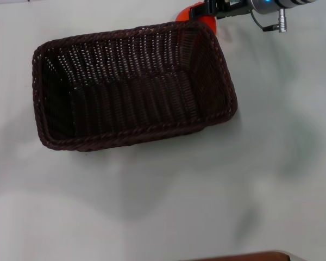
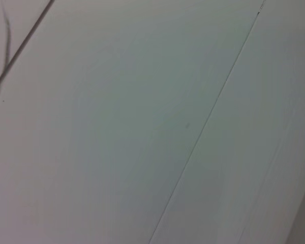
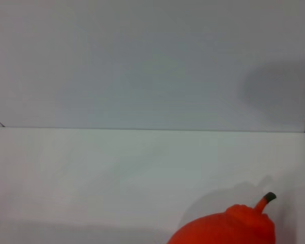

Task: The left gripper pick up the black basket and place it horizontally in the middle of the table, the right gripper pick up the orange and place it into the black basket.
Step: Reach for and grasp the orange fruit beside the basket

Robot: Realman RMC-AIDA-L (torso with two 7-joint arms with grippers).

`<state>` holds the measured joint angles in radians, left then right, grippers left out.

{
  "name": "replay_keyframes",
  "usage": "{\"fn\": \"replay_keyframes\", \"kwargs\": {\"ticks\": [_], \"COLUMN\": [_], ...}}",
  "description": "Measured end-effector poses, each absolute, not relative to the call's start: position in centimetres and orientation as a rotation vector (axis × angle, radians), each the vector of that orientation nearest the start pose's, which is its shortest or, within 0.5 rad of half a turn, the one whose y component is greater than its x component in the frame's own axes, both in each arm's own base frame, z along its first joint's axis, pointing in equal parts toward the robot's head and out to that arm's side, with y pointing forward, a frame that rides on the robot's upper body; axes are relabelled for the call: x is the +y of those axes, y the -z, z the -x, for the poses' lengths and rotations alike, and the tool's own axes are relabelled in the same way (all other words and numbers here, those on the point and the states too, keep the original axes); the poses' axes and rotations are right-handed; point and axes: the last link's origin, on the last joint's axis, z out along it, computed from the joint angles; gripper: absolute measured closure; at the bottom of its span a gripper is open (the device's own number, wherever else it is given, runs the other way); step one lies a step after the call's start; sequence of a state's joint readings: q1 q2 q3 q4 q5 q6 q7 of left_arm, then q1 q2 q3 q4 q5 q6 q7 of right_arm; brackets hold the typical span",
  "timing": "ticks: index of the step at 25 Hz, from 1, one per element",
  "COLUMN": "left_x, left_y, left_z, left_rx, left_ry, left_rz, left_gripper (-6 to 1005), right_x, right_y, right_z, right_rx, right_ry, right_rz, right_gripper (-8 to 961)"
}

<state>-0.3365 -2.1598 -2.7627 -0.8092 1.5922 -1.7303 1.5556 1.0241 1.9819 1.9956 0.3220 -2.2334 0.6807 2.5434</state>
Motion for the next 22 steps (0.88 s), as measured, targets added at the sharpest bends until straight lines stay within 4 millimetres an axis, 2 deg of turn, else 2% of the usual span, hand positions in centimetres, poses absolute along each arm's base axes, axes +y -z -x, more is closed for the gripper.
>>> {"fn": "replay_keyframes", "kwargs": {"ticks": [5, 11, 22], "left_x": [29.22, 29.39, 29.47], "left_y": [-8.48, -8.53, -8.44], "left_z": [28.07, 27.93, 27.97], "left_rx": [-0.8, -0.794, -0.802], "left_ry": [1.363, 1.367, 1.374], "left_rz": [2.069, 2.069, 2.065], "left_gripper": [98, 98, 99], "right_x": [47.64, 47.62, 47.49], "right_y": [3.33, 3.48, 3.77], "right_z": [-20.38, -20.4, -20.45], "right_rx": [2.605, 2.604, 2.606], "right_ry": [-1.009, -1.012, -1.013], "right_rz": [-1.643, -1.628, -1.619], "right_gripper": [198, 405, 642]}}
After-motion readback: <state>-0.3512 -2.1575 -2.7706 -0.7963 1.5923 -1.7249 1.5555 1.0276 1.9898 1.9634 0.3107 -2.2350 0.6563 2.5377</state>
